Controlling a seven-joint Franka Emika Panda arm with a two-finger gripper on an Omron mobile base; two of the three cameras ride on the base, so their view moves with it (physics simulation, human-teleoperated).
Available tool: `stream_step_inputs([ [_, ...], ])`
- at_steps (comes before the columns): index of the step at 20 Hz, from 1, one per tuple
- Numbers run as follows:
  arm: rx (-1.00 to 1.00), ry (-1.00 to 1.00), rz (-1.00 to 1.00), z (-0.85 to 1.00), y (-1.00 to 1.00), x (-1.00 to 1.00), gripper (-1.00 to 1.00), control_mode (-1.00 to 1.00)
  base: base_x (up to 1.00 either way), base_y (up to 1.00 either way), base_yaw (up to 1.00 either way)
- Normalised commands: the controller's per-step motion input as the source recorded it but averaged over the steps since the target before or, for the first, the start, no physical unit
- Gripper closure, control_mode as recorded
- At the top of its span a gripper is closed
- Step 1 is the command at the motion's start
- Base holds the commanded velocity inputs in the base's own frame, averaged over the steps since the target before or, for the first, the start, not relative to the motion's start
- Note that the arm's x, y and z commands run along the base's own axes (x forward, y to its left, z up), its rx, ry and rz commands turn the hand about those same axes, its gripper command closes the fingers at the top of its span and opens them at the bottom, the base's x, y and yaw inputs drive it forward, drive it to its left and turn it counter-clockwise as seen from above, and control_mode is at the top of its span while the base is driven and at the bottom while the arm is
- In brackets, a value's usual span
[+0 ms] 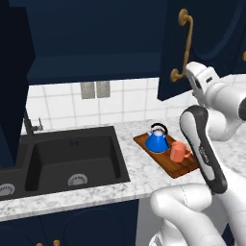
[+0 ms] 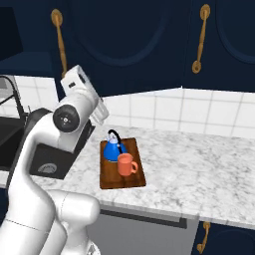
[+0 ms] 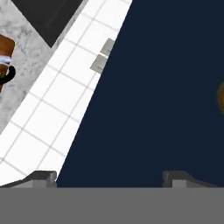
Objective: Pick the kettle from the counter and place it on the tray. Then pick the mug from the cabinet and place it on the tray. Then close the cabinet doors.
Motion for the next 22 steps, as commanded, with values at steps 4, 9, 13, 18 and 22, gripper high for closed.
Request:
stream_step_inputs([
  [4,-0.02,0.0,-0.23,0.0,0.0,0.75,-1.0,-1.0,0.0,0.0,0.0],
  [9,0.0,0.02,-0.22,0.0,0.0,0.81,-1.0,-1.0,0.0,0.0,0.0],
  [13,0.0,0.01,-0.16,0.0,-0.03,0.73,-1.0,-1.0,0.0,0.0,0.0],
  [18,0.0,0.0,-0.1,0.0,-0.17,0.56,-1.0,-1.0,0.0,0.0,0.0],
  [22,0.0,0.03,-0.08,0.0,-0.21,0.52,-1.0,-1.0,0.0,0.0,0.0],
])
